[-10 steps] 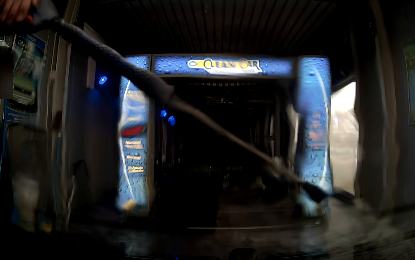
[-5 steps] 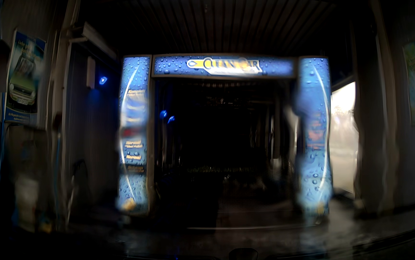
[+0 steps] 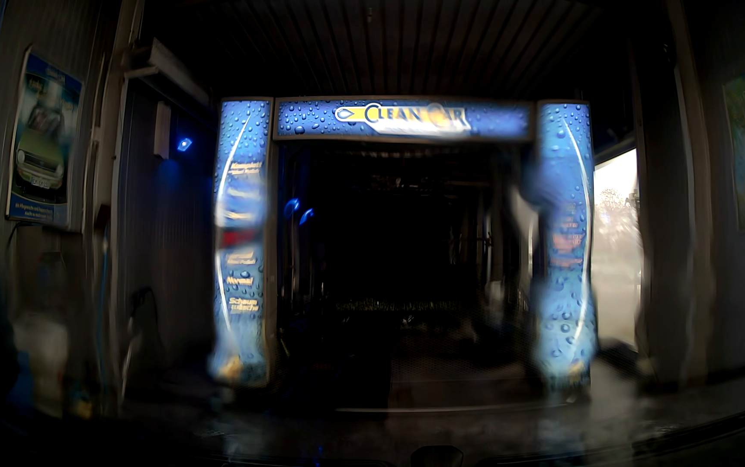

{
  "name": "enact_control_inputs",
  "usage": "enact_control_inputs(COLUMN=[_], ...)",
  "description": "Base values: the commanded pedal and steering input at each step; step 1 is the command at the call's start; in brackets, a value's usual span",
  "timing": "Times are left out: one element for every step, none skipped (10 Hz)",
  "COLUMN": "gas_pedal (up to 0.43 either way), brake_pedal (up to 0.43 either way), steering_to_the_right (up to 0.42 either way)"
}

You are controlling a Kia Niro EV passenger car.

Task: Follow the waypoints while adhering to traffic rules and regulations

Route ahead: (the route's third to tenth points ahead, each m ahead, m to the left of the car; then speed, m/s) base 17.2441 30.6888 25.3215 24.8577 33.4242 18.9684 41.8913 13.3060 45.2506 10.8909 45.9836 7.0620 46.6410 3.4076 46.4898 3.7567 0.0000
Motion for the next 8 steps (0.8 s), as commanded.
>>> enact_control_inputs(gas_pedal=[0.000, 0.000, 0.000, 0.000, 0.000, 0.000, 0.000, 0.000], brake_pedal=[0.000, 0.000, 0.000, 0.000, 0.000, 0.000, 0.000, 0.000], steering_to_the_right=[-0.015, -0.014, -0.014, -0.014, -0.014, -0.014, -0.014, -0.014])
